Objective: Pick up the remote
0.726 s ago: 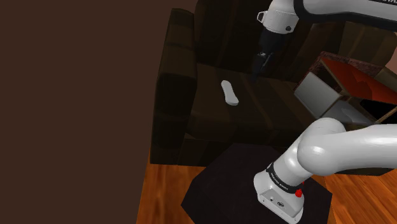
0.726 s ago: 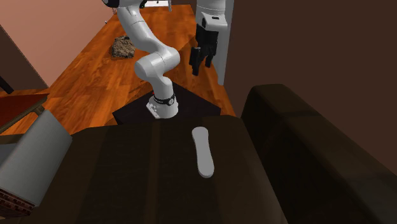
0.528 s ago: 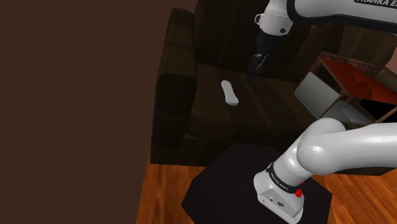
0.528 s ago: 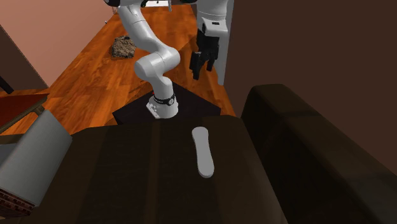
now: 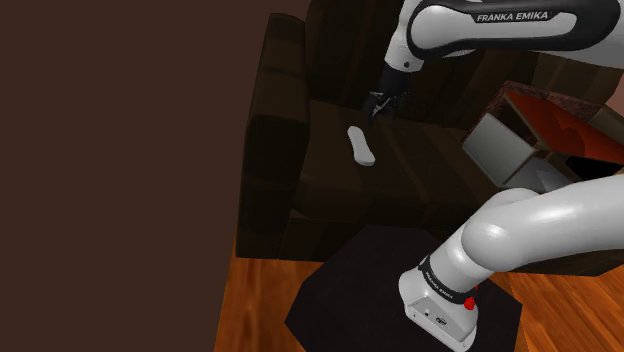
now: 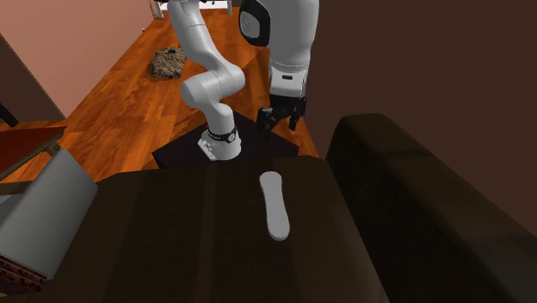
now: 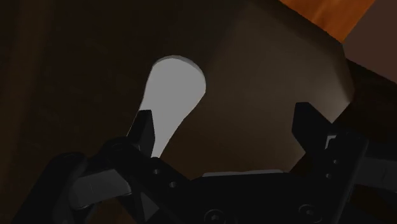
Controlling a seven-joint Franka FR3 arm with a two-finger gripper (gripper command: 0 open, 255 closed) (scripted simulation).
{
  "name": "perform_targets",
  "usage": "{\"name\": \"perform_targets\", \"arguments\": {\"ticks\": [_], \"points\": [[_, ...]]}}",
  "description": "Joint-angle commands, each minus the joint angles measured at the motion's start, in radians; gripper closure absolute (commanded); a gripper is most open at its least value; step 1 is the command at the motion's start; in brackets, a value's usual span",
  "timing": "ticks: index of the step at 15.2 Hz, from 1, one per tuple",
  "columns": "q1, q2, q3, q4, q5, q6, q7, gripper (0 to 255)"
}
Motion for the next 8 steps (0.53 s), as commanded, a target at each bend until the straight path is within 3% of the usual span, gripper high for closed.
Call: {"name": "perform_targets", "arguments": {"ticks": [1,8], "points": [[-0.025,0.059,-0.014,0.001,0.006,0.066,0.043,0],[-0.102,0.267,-0.074,0.034,0.039,0.265,0.164,0]]}}
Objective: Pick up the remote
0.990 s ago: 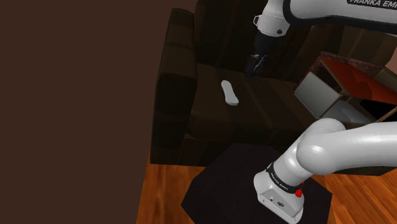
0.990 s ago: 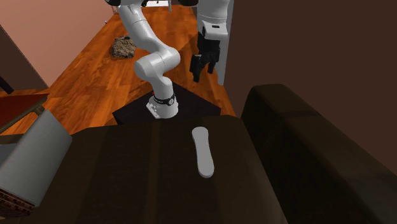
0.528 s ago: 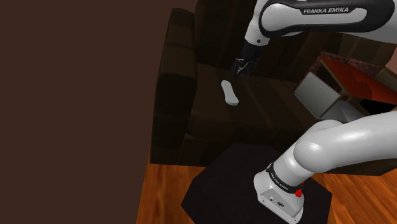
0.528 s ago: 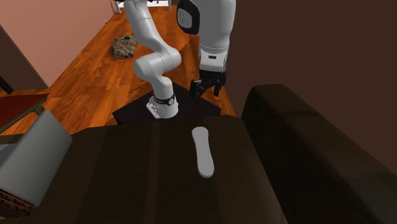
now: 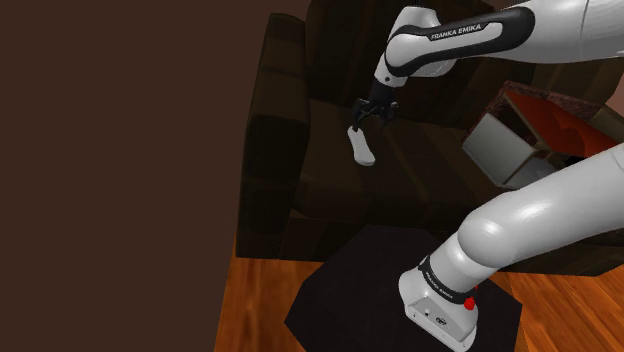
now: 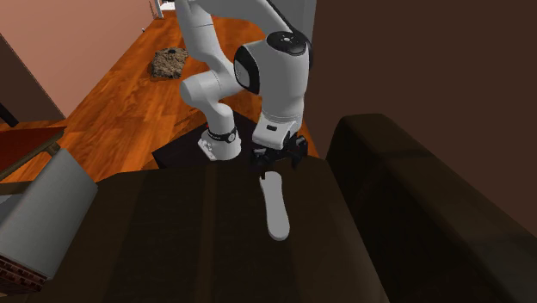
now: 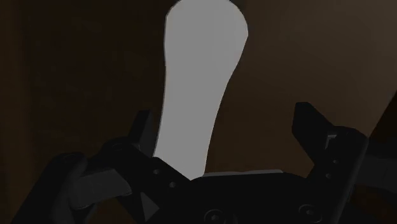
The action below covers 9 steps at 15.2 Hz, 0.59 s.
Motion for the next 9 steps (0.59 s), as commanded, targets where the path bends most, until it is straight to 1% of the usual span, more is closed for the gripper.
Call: {"name": "perform_targets", "arguments": {"ticks": [1,3,9], "points": [[-0.021,0.064,-0.02,0.017,0.013,0.056,0.031,0],[-0.04,0.124,-0.039,0.032,0.031,0.107,0.058,0],[-0.041,0.168,-0.043,-0.001,0.037,0.184,0.056,0]]}}
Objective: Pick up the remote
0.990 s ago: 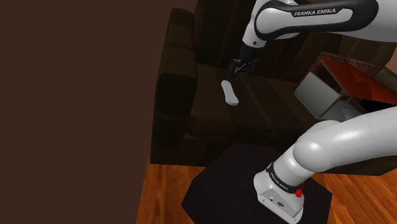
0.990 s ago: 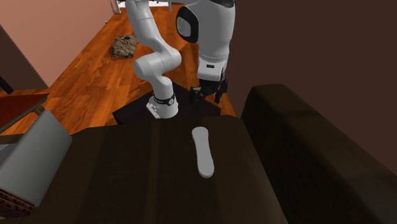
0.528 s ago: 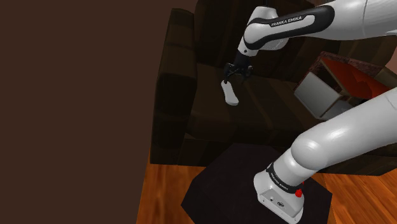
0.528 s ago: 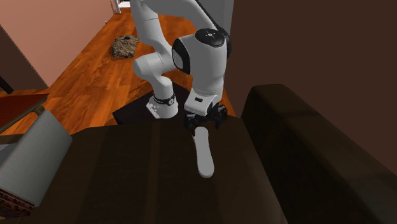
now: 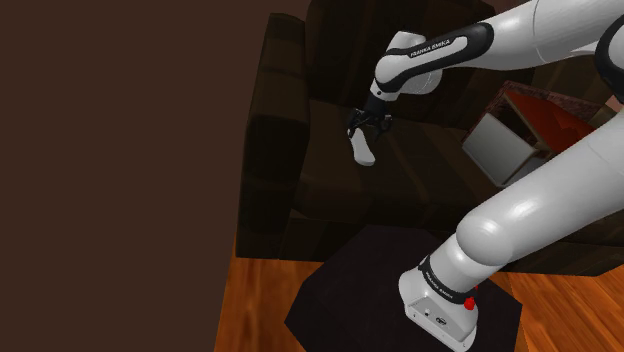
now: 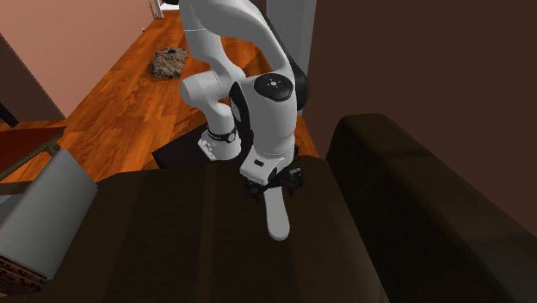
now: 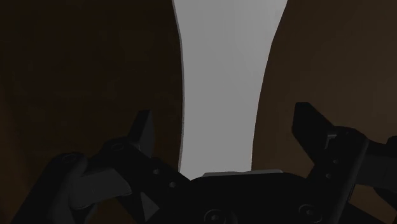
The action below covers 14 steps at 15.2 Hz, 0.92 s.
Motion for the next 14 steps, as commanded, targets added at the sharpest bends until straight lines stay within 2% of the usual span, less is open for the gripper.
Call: {"name": "perform_targets", "arguments": {"ticks": [1,4,5,14], "points": [[0.0,0.014,-0.001,-0.012,0.002,0.027,-0.001,0],[0.001,0.028,-0.001,-0.022,0.004,0.05,-0.003,0],[0.0,0.027,-0.001,-0.021,0.004,0.048,-0.003,255],[0.001,0.028,-0.001,-0.022,0.004,0.05,-0.003,255]]}}
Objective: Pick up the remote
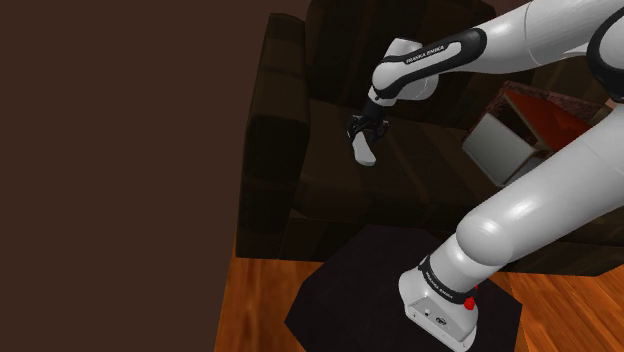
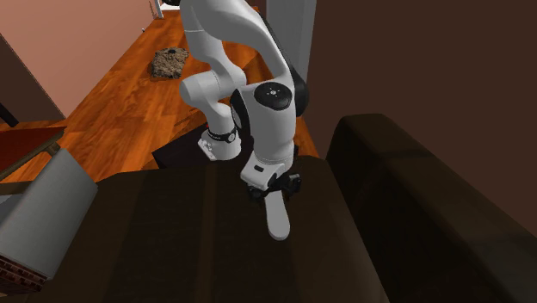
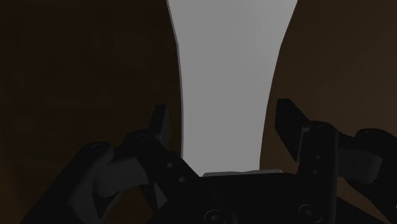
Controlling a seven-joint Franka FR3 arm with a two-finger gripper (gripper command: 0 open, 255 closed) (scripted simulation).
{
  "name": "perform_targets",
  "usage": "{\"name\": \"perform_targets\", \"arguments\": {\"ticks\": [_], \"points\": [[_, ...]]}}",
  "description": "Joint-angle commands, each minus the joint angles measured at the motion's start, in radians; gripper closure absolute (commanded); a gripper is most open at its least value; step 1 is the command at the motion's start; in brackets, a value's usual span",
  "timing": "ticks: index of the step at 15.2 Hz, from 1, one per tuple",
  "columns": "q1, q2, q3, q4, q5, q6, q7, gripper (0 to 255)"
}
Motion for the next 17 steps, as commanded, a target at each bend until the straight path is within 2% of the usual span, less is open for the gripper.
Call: {"name": "perform_targets", "arguments": {"ticks": [1,15,17], "points": [[0.0,-0.007,0.0,0.005,-0.001,-0.012,0.001,255],[-0.001,-0.102,0.005,0.109,-0.012,-0.211,0.013,255],[-0.001,-0.103,0.005,0.11,-0.013,-0.213,0.013,255]]}}
